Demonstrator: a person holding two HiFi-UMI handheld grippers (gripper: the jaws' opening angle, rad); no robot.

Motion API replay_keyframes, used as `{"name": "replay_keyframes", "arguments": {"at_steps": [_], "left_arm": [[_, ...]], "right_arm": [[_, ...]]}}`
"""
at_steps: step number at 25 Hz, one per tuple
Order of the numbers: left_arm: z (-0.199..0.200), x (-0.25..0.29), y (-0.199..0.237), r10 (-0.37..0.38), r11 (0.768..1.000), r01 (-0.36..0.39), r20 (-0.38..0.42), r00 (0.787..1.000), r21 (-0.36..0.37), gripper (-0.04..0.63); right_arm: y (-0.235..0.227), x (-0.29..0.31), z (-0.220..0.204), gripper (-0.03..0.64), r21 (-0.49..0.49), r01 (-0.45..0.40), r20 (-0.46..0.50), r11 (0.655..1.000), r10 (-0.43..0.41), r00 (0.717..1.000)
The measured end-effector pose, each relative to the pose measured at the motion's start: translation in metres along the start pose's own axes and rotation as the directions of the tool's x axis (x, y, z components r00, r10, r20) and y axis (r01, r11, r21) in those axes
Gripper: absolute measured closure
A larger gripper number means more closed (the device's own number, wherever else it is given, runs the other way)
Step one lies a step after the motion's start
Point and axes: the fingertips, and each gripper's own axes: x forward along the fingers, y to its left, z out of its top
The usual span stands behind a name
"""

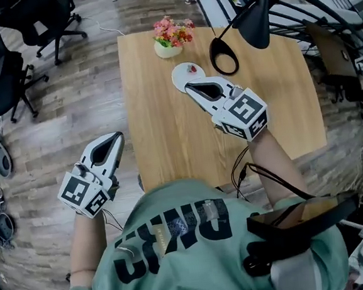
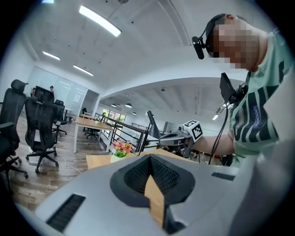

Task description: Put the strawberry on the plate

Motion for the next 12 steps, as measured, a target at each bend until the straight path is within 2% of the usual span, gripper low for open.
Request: {"name": "replay_keyframes", "arguments": {"at_steps": [5,12], "left_arm": [[0.008,-0.034,-0.013,-0.029,0.999,0.028,-0.036,0.999,-0.016,0.603],[0.026,-0.040,-0.091,0.020,0.999,-0.019,-0.014,1.000,0.037,0.603]], "right_arm": [[0.023,-0.029,0.021,0.611,0.100,0.045,0.045,0.994,-0.050,0.998],[0.019,-0.127,0.026,0.611,0.102,0.070,0.134,0.992,-0.084,0.987]]}}
